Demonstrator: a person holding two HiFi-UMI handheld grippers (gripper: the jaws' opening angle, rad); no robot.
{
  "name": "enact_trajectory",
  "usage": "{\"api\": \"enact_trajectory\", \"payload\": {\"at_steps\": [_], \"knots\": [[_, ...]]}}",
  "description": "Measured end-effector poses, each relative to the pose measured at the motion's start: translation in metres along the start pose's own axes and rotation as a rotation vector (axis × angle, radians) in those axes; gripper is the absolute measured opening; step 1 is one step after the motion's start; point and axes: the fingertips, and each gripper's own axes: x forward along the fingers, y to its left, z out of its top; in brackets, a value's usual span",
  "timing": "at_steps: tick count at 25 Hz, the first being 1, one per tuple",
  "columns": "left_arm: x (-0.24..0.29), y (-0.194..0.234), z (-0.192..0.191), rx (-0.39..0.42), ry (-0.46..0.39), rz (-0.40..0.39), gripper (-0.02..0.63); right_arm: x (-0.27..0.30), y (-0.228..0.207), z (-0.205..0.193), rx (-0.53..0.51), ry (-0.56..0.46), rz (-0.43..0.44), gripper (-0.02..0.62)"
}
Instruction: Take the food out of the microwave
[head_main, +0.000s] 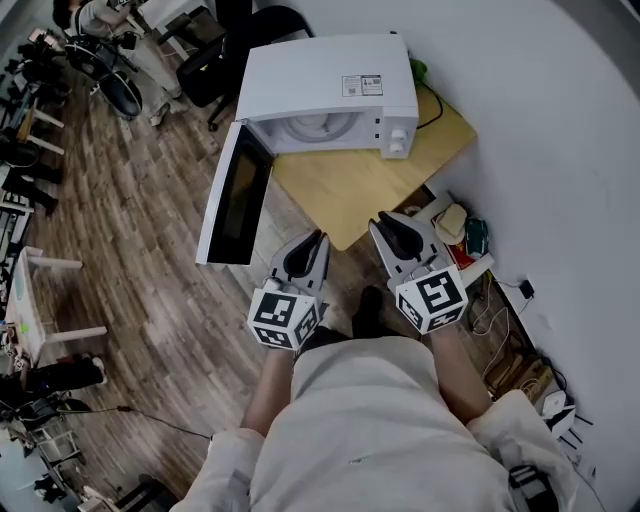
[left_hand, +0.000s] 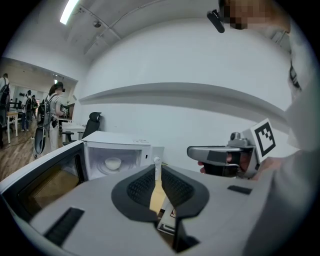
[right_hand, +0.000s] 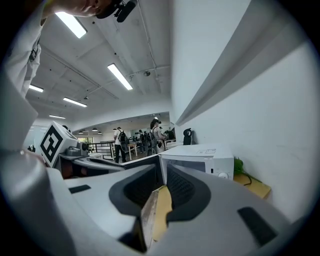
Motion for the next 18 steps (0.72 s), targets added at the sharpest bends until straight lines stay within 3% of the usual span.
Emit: {"api": "enact_trajectory", "payload": {"at_steps": [9, 18], "knots": [[0.012, -0.007, -0.014, -0.038, 0.024, 0.014, 0.098, 0.005, -0.006, -0.008, 0.017, 0.01, 0.049, 0.098], [0.04, 0.022, -0.021, -0.176, -0.004, 0.017, 0.155, 0.021, -0.009, -0.011, 0.02, 0.026, 0.043, 0.11]]}}
